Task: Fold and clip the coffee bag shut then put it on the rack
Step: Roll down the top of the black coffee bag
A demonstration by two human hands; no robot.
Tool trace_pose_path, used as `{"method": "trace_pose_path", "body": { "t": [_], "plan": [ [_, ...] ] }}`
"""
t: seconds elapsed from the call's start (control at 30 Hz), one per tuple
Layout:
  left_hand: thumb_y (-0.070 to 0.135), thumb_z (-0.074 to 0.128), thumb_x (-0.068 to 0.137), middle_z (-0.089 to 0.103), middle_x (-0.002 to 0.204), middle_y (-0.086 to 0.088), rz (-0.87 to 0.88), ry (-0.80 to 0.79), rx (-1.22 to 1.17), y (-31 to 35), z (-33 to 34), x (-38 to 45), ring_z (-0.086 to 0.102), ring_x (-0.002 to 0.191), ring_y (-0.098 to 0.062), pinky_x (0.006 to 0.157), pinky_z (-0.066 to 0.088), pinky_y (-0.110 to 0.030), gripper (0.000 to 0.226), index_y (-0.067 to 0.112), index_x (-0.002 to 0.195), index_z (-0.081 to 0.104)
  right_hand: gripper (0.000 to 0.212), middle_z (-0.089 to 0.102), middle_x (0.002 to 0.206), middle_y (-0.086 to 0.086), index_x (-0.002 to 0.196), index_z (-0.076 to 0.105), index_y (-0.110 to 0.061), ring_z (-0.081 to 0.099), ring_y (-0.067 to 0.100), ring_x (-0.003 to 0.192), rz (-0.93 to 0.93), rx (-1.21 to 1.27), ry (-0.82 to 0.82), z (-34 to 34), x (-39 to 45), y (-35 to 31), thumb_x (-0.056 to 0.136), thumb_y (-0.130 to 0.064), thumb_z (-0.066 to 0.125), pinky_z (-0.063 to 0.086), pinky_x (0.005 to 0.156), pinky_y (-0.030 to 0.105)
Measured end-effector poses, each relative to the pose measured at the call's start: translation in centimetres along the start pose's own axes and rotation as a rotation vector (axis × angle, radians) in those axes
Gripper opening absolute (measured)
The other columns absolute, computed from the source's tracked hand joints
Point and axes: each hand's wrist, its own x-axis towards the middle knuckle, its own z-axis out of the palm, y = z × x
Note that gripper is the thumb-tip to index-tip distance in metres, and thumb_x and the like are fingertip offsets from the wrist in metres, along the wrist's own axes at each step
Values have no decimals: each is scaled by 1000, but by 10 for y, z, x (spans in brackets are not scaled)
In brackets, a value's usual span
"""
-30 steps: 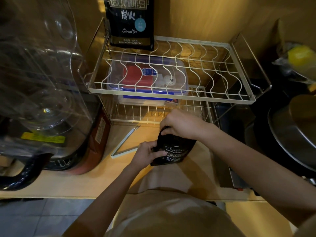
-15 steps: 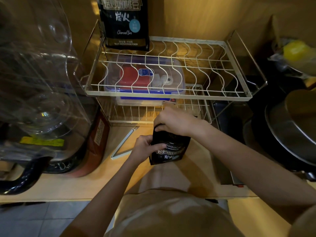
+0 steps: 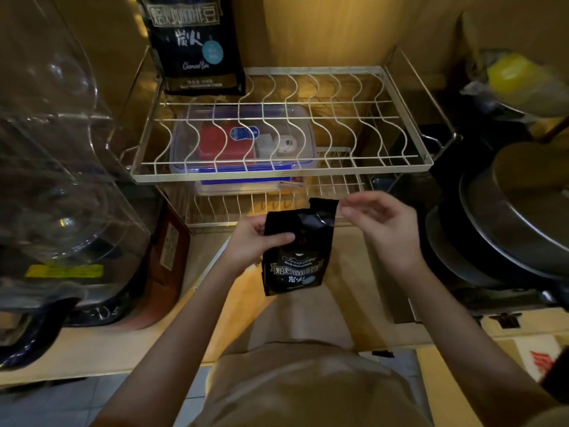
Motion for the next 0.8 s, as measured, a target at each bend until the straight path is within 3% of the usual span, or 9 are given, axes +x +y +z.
{"method": "trace_pose_path", "body": {
  "t": [0.07,0.2,0.3,0.37,0.47,0.57,0.63,0.7,0.8],
  "plan": [
    [4,68,72,68,88,0,41,-14,32,17,2,1,68,78,-6,66,56,-18,27,9,98,64,24,68,93,2,98,63,-4,66,3,83,202,129,58,-4,-12,29,74,0,68,55,75,17],
    [7,67,74,69,95,-5,130,-12,230,36,8,3,66,91,-15,79,56,-31,25,13,99,66,29,67,82,-2,92,62,-7,65,-4,70,398,107,-74,15,-30,87,69,9,69,52,73,21],
    [9,66,76,69,95,-10,149,37,346,39,9,4,65,91,-19,81,54,-36,19,11,95,68,27,68,74,-4,93,61,8,64,-5,62,398,97,-64,29,-35,109,69,12,69,53,62,13],
    [9,65,77,69,93,-9,155,48,368,39,7,2,65,91,-21,80,54,-37,16,13,92,68,17,66,75,0,81,64,-2,62,-6,61,360,65,-64,31,-34,113,68,7,71,52,60,11],
    [10,64,78,68,84,-2,123,38,324,40,2,-5,66,85,-19,72,53,-32,12,19,84,67,25,67,63,-12,65,64,-20,61,-6,56,325,-14,-44,31,-34,115,66,2,75,50,57,9],
    [11,64,78,68,83,2,137,44,453,57,4,-15,65,83,-12,72,55,-27,12,22,84,65,13,65,57,-16,67,70,-10,59,-8,51,322,-52,5,34,-37,119,63,-1,78,46,53,6],
    [17,67,76,66,87,5,256,174,732,80,14,-26,61,83,-5,76,52,-24,16,20,91,64,14,67,66,-2,74,71,0,59,-9,51,322,-78,14,37,-38,119,63,-4,79,47,55,6],
    [22,69,75,64,95,5,491,245,931,104,31,-33,58,88,-9,79,48,-27,27,18,100,61,18,68,74,4,78,71,4,58,-11,50,340,-73,22,40,-39,119,63,-4,79,46,55,4],
    [25,65,77,55,122,-3,576,-97,1132,118,58,-21,50,111,-18,89,46,-36,42,18,117,52,17,68,75,12,77,70,8,54,-11,44,373,-36,23,45,-36,118,64,-1,78,44,52,4]
  ]
}}
